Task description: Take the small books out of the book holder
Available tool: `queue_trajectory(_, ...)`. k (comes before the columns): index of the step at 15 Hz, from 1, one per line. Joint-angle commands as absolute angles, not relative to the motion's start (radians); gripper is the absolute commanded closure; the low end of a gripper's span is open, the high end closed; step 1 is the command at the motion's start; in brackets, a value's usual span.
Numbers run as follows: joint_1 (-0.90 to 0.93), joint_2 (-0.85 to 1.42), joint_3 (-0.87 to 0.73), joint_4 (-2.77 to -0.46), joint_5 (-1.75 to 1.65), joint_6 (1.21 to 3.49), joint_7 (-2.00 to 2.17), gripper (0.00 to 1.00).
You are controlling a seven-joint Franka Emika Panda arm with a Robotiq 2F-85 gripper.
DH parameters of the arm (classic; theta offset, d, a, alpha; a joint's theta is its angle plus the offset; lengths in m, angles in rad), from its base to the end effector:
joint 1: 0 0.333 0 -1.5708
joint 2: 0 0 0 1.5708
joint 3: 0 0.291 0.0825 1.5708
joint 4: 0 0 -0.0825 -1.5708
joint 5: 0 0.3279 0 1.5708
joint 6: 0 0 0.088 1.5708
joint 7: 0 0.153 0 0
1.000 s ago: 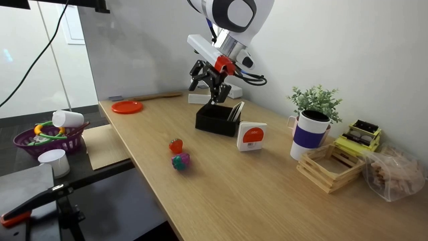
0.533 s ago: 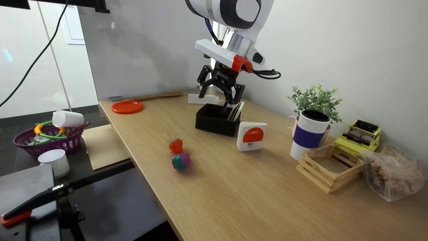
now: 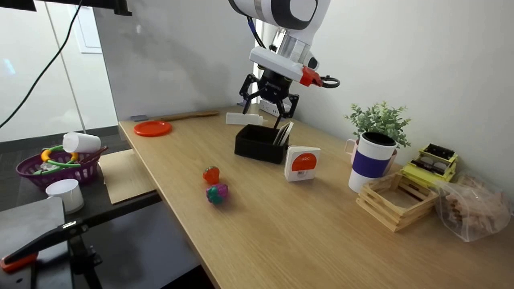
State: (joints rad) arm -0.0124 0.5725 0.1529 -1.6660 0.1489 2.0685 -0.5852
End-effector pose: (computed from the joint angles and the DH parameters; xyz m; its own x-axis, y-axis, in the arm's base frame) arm 0.5910 0.0912 0.2344 0.8070 0.5895 -0.0350 0.5620 -0.7849 -0.2610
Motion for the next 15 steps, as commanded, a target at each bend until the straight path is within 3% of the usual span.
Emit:
queue_trajectory(1,-0.019,0.586,0.161,-1.648,0.143,2.064,-0.593,0.00)
queue_trajectory(6,-0.011,0.608,0.151,-1.641,0.126,2.165,-0.592,0.00)
queue_trajectory(15,-0.058,0.826,0.171,-1.376,0.099,2.156,-0.740,0.00)
